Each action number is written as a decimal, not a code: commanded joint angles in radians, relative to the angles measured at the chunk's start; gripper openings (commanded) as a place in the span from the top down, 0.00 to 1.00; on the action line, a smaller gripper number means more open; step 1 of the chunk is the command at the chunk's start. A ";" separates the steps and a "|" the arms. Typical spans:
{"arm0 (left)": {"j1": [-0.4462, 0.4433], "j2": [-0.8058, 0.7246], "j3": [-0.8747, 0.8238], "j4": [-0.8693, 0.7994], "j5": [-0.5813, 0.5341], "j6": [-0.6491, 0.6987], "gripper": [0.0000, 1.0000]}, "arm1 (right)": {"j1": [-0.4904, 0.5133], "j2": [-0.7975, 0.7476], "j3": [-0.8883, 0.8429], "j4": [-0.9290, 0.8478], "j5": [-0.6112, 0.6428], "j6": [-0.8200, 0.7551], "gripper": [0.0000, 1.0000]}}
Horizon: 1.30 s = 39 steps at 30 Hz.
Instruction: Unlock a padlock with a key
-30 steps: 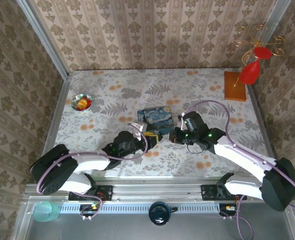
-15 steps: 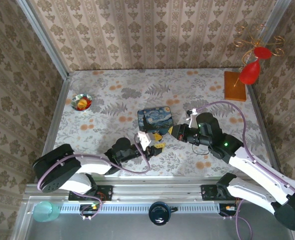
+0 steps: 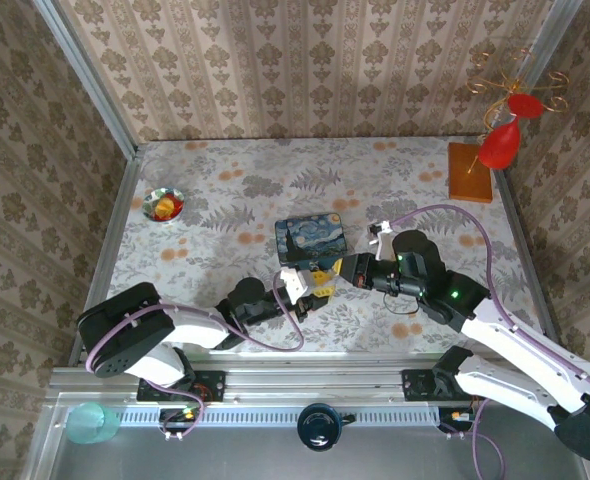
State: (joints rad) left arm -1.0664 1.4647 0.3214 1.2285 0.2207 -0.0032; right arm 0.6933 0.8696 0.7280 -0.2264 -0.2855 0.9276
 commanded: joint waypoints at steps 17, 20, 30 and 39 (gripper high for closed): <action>-0.003 -0.043 0.014 0.046 -0.001 0.013 0.86 | 0.033 0.031 -0.002 0.020 0.022 -0.007 1.00; -0.004 -0.043 0.010 0.045 -0.003 0.015 0.89 | 0.035 0.034 -0.002 0.023 0.024 -0.007 1.00; 0.001 -0.061 -0.004 0.001 -0.123 0.063 1.00 | 0.035 0.029 0.001 -0.024 0.078 -0.012 0.91; -0.030 -0.228 0.091 -0.453 -0.277 0.384 1.00 | 0.038 -0.012 -0.074 0.050 0.147 0.217 0.77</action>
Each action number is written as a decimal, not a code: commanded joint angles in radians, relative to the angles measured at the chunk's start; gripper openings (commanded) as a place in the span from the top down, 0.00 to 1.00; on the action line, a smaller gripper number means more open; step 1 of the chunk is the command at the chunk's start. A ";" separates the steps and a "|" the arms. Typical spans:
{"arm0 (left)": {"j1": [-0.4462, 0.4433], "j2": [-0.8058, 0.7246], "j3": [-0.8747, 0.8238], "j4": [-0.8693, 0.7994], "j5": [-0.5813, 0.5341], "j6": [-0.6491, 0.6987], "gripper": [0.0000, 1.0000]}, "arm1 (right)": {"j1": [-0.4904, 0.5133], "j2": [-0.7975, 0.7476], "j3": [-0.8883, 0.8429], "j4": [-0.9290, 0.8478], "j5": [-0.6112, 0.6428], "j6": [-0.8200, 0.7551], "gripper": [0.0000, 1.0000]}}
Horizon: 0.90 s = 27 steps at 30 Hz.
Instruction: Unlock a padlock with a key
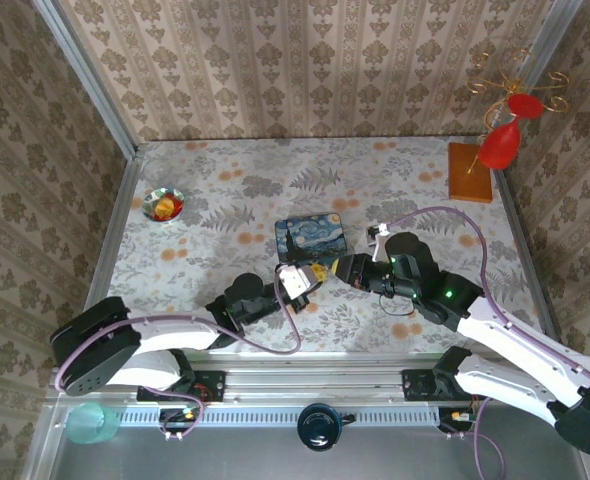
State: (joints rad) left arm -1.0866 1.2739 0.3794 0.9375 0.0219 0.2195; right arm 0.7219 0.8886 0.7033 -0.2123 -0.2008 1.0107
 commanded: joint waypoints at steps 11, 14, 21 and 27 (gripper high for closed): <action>-0.027 -0.077 0.040 -0.243 -0.168 0.452 1.00 | 0.039 -0.107 -0.137 0.162 0.115 0.347 0.70; -0.032 -0.077 0.041 -0.238 -0.152 0.472 1.00 | 0.071 -0.053 -0.105 0.161 0.112 0.356 0.70; -0.047 -0.067 0.041 -0.228 -0.138 0.480 1.00 | 0.088 0.009 -0.096 0.184 0.106 0.366 0.71; -0.058 -0.064 0.036 -0.235 -0.138 0.480 1.00 | 0.090 0.014 -0.098 0.187 0.106 0.367 0.71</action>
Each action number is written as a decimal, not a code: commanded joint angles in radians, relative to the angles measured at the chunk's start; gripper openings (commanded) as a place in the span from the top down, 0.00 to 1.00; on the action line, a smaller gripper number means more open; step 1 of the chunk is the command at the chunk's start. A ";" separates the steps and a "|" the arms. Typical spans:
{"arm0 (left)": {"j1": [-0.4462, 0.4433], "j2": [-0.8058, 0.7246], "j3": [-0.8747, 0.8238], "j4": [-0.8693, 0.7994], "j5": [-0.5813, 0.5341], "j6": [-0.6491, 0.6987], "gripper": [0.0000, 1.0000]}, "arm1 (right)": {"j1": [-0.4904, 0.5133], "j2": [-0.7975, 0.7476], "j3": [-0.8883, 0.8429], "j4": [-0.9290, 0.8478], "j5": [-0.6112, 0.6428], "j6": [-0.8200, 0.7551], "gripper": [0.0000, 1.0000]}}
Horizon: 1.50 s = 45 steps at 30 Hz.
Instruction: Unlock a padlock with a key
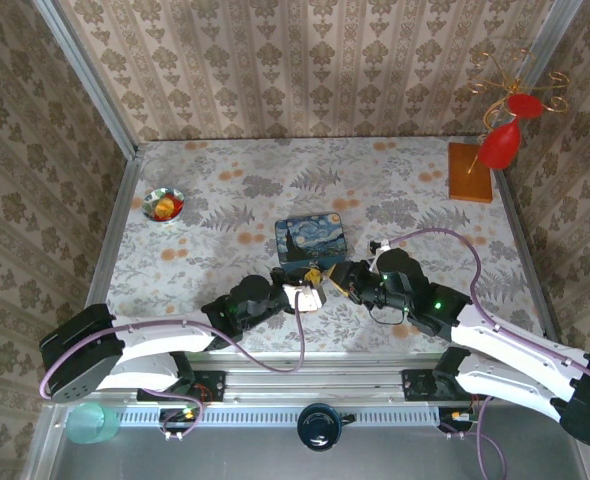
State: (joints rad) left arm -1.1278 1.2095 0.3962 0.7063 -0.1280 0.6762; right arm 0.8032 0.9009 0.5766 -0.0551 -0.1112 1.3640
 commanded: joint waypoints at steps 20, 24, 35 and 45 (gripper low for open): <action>-0.012 -0.007 -0.002 0.003 -0.022 0.004 1.00 | 0.019 0.030 0.056 0.056 -0.018 -0.023 0.72; -0.010 -0.017 -0.006 -0.002 -0.021 -0.003 1.00 | 0.019 0.020 0.063 0.045 -0.007 -0.031 0.72; -0.003 -0.025 -0.003 0.003 -0.004 -0.011 1.00 | 0.021 0.064 0.068 0.056 -0.036 -0.028 0.71; -0.004 -0.027 -0.008 0.007 -0.015 -0.031 1.00 | 0.019 0.083 0.067 0.053 -0.037 -0.054 0.97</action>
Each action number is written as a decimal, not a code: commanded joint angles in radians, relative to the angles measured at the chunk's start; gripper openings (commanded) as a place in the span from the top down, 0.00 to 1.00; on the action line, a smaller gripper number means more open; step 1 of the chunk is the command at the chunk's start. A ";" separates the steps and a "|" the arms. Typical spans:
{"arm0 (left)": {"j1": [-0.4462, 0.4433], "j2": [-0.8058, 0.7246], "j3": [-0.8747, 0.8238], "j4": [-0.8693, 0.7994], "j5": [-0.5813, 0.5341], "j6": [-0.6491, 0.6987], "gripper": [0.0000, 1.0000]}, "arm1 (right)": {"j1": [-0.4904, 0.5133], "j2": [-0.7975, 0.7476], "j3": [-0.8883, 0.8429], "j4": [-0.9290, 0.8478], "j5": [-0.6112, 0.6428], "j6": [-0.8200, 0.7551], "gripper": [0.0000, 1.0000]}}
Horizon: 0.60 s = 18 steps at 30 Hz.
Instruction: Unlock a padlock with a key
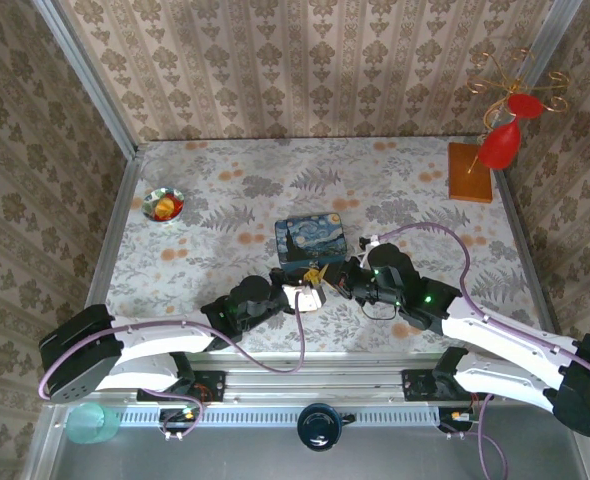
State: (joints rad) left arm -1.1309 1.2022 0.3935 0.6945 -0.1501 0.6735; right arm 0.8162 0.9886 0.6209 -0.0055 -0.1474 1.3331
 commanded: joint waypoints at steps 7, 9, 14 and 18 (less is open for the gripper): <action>0.002 -0.060 -0.007 -0.014 -0.042 -0.096 0.83 | -0.020 -0.031 -0.017 0.046 -0.004 -0.089 1.00; 0.013 -0.086 0.009 -0.082 -0.053 -0.161 0.74 | -0.044 -0.033 -0.029 0.094 -0.039 -0.151 1.00; 0.138 -0.220 0.038 -0.291 0.165 -0.441 0.64 | -0.067 -0.091 -0.105 0.250 -0.049 -0.472 1.00; 0.183 -0.308 0.026 -0.332 0.336 -0.535 0.61 | -0.065 -0.143 -0.190 0.397 -0.078 -0.698 1.00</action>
State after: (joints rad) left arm -0.9604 0.9405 0.4007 0.4458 0.0063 0.2859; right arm 0.7498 0.8803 0.4694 0.2359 -0.1932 0.8829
